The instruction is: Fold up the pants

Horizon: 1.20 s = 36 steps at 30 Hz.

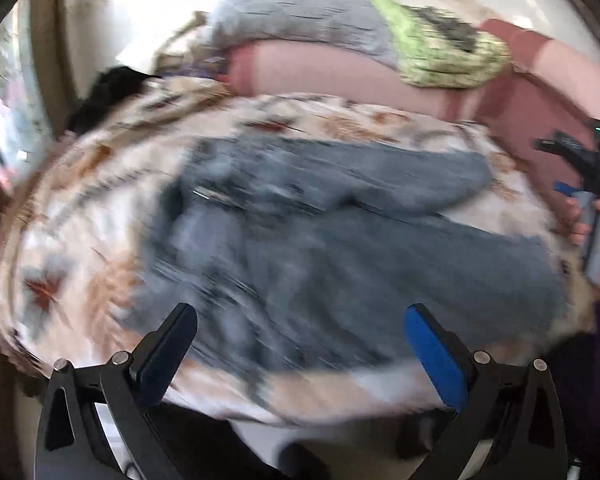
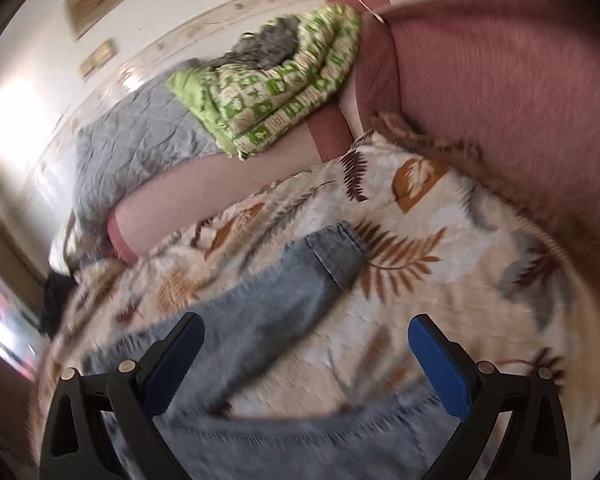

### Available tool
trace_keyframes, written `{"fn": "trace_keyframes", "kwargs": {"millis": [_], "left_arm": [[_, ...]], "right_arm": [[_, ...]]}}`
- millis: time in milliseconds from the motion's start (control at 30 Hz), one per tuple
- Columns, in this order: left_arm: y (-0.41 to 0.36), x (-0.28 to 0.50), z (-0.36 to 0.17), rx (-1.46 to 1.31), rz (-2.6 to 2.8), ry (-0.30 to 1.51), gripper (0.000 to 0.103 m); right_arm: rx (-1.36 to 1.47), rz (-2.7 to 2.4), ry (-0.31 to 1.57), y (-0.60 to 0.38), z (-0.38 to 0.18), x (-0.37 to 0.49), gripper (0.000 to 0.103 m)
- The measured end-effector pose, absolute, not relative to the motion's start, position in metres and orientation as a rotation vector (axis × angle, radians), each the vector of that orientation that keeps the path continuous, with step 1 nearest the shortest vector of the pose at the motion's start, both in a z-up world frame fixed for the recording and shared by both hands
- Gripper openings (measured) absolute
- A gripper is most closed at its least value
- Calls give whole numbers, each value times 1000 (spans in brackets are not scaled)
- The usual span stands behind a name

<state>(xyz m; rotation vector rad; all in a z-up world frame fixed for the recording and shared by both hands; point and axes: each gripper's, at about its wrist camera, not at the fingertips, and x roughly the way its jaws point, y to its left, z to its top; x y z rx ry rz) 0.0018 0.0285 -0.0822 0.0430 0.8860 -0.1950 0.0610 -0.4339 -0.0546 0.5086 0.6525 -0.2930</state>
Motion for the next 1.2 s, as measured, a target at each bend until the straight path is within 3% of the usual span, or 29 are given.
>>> {"fn": "trace_keyframes", "kwargs": {"millis": [400,567,867,900,967,1033,1100,1200], "left_arm": [[148,229,-86,54,199,958,103],[138,300,-109,-13,194,1048,103],[96,360,-156,-45,185,1211,100],[94,363,-159,-49,177,1219,93],[91,367,-166,-76,152,1248,67],[89,372,-175,-109,118,1277,52],[88,373,-178,-105,125,1269,51],[83,374,-178,-109,71,1241,21]], "right_arm": [[592,-288,710,-473,-106,160,103],[630,-296,724,-486,-126,173,103],[582,-307,685,-494,-129,186,103],[583,-309,677,-496,-129,187,103],[581,-313,675,-500,-130,188,103],[590,-314,672,-506,-131,190,103],[611,-308,665,-513,-131,191,103],[627,-308,654,-525,-131,192,103]]}}
